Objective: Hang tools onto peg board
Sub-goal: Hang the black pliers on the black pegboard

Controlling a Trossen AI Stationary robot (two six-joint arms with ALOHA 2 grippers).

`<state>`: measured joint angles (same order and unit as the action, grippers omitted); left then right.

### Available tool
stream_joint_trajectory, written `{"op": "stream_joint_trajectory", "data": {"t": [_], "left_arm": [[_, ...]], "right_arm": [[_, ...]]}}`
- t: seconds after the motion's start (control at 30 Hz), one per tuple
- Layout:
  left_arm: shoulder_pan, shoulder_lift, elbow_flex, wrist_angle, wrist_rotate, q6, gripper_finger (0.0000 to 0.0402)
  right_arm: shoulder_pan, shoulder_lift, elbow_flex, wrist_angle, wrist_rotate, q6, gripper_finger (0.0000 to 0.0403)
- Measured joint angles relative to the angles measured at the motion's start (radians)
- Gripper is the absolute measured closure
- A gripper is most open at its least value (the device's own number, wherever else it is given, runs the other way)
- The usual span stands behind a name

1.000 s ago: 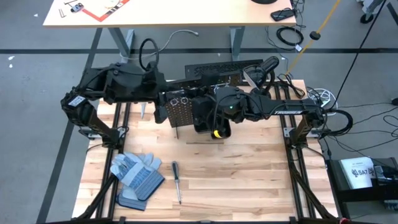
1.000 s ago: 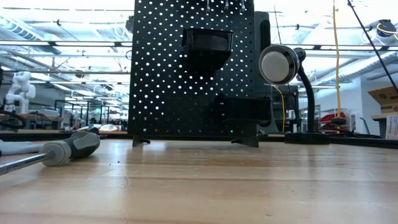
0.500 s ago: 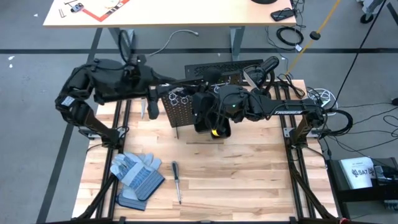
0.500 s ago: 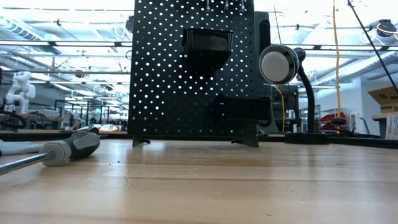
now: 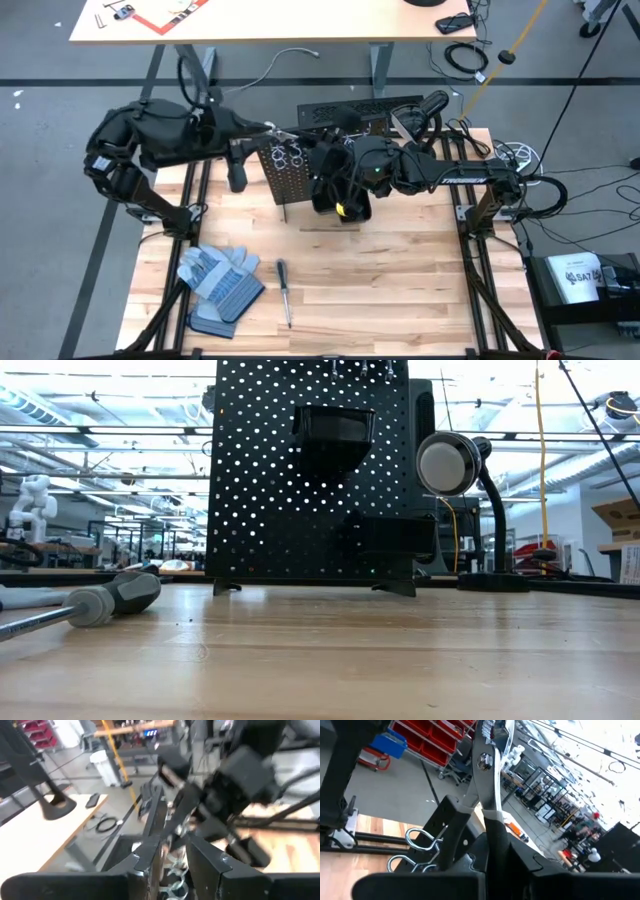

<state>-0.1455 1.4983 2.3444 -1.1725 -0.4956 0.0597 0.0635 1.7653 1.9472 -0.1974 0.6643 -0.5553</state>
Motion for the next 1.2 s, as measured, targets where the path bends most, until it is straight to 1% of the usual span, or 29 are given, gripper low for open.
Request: {"op": "stream_joint_trajectory", "data": {"t": [0.13, 0.27, 0.37, 0.43, 0.53, 0.7, 0.8, 0.93, 1.03, 1.1, 1.2], "left_arm": [[0.001, 0.018, 0.000, -0.054, -0.062, -0.002, 0.0302], [0.001, 0.022, 0.000, -0.067, -0.069, -0.001, 0.0302], [0.000, 0.018, -0.001, -0.066, -0.101, -0.002, 0.0301], [0.000, 0.009, -0.002, -0.071, -0.104, -0.014, 0.0297], [0.000, -0.004, -0.001, -0.100, -0.100, -0.029, 0.0275], [0.003, -0.006, -0.001, -0.179, -0.116, -0.082, 0.0223], [0.001, -0.007, -0.001, -0.180, -0.114, -0.084, 0.0204], [0.002, 0.006, -0.001, -0.109, -0.102, -0.038, 0.0200], [0.002, 0.013, -0.001, -0.046, -0.047, 0.003, 0.0203], [0.006, 0.022, 0.001, -0.027, -0.031, 0.014, 0.0207], [0.019, 0.041, 0.001, -0.053, -0.029, 0.022, 0.0220]], "right_arm": [[0.000, 0.000, 0.000, -0.002, 0.014, 0.032, 0.0376], [0.000, 0.000, 0.000, -0.002, 0.016, 0.051, 0.0376], [0.003, 0.000, 0.000, -0.001, 0.018, 0.051, 0.0376], [0.003, 0.000, 0.000, 0.000, 0.017, 0.051, 0.0376], [0.003, 0.000, 0.000, 0.001, 0.017, 0.052, 0.0376], [0.005, 0.000, 0.000, -0.004, 0.014, 0.039, 0.0376], [0.004, 0.000, 0.000, -0.003, 0.011, 0.033, 0.0376], [0.008, 0.000, 0.000, -0.002, 0.010, 0.016, 0.0376], [0.009, 0.000, 0.000, -0.003, 0.008, 0.016, 0.0376], [0.012, -0.001, 0.000, -0.002, 0.008, 0.016, 0.0376], [0.016, -0.001, 0.000, -0.007, 0.010, 0.016, 0.0376]]}}
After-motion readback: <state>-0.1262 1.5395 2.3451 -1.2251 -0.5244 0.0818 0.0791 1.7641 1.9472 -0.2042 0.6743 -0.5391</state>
